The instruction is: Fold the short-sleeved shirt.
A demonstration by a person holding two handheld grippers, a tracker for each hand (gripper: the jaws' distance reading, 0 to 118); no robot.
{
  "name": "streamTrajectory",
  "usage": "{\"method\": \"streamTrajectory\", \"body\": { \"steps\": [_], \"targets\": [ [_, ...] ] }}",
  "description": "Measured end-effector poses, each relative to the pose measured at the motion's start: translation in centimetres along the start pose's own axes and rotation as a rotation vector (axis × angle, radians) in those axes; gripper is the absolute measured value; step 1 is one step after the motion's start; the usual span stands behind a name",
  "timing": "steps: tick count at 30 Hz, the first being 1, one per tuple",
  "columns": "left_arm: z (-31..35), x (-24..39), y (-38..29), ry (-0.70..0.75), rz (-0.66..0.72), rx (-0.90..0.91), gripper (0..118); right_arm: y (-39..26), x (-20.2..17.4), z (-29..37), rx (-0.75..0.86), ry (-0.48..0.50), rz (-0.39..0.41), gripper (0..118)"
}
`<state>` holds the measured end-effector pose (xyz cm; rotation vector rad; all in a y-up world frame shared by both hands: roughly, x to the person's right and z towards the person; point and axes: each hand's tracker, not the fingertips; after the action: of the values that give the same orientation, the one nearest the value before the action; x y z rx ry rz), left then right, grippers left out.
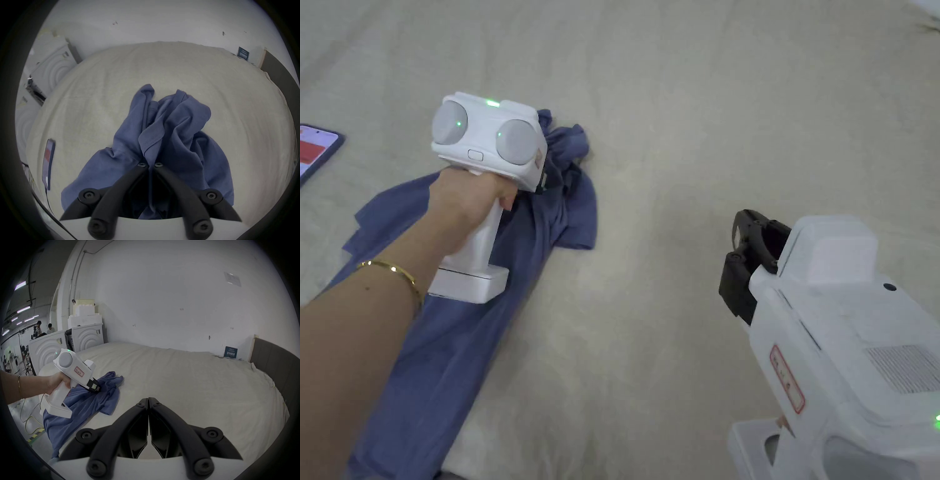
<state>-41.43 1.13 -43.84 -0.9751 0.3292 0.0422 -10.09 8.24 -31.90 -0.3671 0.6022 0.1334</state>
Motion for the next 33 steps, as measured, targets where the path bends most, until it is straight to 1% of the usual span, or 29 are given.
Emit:
{"method": "streamTrajectory", "body": {
  "steps": [3,4,6,10,13,18,23,26,28,30,31,33],
  "targets": [
    [2.8,-0.6,-0.1,-0.018,0.102,0.070,0,0.6,0.3,2.0,0.024,-0.012,-0.014,0],
    [3.9,-0.9,0.0,-0.008,0.116,0.098,0,0.7,0.5,2.7,0.030,-0.021,-0.020,0],
    [6.3,-1.6,0.5,0.030,0.119,0.153,0,1.0,0.9,4.0,0.039,-0.024,-0.026,0],
    [12.3,-3.3,1.5,0.044,0.188,0.246,0,1.7,1.3,6.9,0.081,-0.045,-0.024,0],
    [16.4,-4.6,1.8,0.078,0.192,0.289,0,2.1,1.4,8.8,0.099,-0.044,-0.040,0],
    [23.1,-6.7,1.5,0.081,0.260,0.426,0,2.1,1.7,12.0,0.144,-0.058,-0.034,0],
    [30.1,-6.4,2.5,0.098,0.225,0.565,0,1.9,2.1,14.7,0.176,-0.070,-0.032,0],
    [34.2,-5.8,3.6,0.069,0.234,0.648,0,2.0,2.6,16.2,0.209,-0.083,-0.037,0],
    [36.7,-4.2,4.2,0.070,0.187,0.699,0,2.1,3.1,17.3,0.231,-0.092,-0.052,0],
    [38.2,-2.4,4.9,0.084,0.129,0.729,0,2.1,3.6,18.4,0.260,-0.116,-0.067,0],
    [37.5,-2.4,5.9,0.074,0.108,0.738,0,2.1,3.9,18.9,0.268,-0.131,-0.074,0],
    [38.0,-0.1,6.7,0.032,0.081,0.754,0,2.0,4.8,20.1,0.282,-0.157,-0.091,0]
  ]
}}
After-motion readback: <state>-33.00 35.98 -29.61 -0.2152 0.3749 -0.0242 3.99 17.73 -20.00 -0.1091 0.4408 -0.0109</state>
